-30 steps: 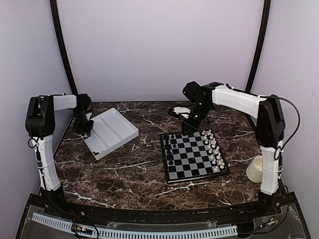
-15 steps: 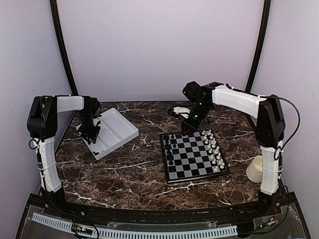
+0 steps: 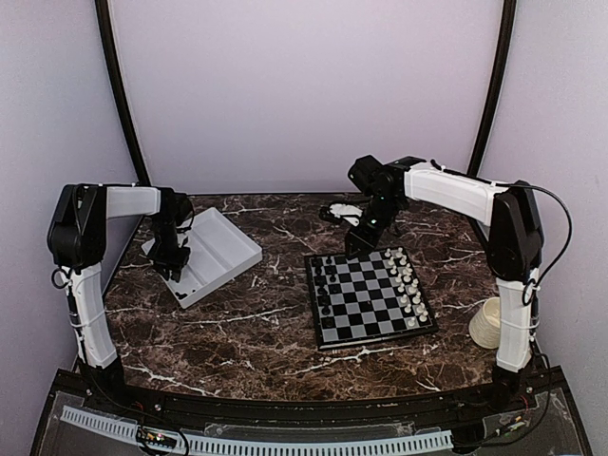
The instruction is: Set up the chess pieces on the board
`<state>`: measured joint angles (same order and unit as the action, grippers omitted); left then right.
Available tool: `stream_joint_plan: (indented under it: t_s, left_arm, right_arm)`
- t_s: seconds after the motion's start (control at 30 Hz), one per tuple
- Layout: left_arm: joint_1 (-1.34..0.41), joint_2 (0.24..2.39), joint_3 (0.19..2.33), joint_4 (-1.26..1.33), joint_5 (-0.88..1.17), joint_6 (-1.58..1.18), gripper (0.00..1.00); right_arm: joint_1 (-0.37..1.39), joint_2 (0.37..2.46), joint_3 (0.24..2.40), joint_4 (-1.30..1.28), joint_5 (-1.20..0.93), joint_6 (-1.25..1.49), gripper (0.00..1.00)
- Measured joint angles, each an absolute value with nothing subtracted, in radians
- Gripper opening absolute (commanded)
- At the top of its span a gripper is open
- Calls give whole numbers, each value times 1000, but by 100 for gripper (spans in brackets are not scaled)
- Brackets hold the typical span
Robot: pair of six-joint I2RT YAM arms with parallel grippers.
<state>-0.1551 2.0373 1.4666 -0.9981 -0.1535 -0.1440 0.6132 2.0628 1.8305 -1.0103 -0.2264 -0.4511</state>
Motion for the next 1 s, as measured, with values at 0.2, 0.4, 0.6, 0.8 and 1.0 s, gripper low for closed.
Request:
stream_joint_plan:
  t_s: [0.2, 0.4, 0.6, 0.8, 1.0]
  left_arm:
    - [-154, 2035, 1465, -987, -142, -208, 26]
    - [-148, 2040, 1472, -993, -123, -262, 21]
    - [-147, 2041, 1473, -994, -121, -284, 23]
    - [-143, 2042, 1473, -994, -121, -309, 21]
    - [-125, 2050, 1486, -992, -121, -322, 19]
  right_arm:
    - [613, 2070, 1831, -1011, -232, -451, 31]
    - [613, 2070, 1830, -1010, -232, -451, 31]
    - [613, 2070, 1830, -1010, -232, -451, 31]
    - [613, 2070, 1830, -1010, -232, -451, 31]
    - [613, 2070, 1830, -1010, -232, -451, 31]
